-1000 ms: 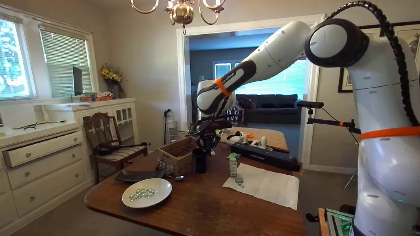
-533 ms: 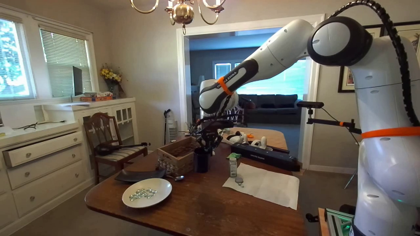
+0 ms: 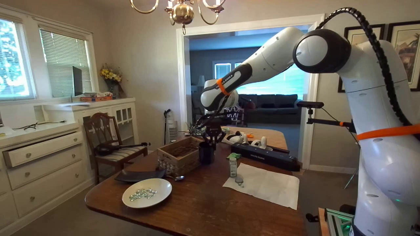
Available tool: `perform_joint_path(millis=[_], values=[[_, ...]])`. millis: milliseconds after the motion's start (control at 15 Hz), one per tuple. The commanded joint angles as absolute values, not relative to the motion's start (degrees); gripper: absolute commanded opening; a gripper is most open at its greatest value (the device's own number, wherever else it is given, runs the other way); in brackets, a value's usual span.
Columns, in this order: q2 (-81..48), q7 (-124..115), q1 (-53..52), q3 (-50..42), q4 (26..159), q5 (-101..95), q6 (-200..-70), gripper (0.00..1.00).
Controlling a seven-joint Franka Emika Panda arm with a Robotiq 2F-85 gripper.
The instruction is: Move the black cup to the right then pour the glass beads on the plate into it
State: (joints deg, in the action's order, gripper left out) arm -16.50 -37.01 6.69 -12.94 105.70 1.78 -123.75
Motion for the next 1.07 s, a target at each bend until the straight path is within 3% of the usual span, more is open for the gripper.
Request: perform_joint_path(millis=[0, 733, 800, 1000], values=[[-19.95, -39.48, 8.3, -13.04, 101.31, 4.83, -119.8, 0.03], [-19.82, -36.27, 9.98, -13.17, 110.31, 9.63, -131.86, 0.03], [-21.52, -36.5, 9.92, -13.44, 107.84, 8.52, -129.54, 0.1], [-21.5, -36.5, 9.89, -13.46, 108.78, 8.53, -130.47, 0.1]])
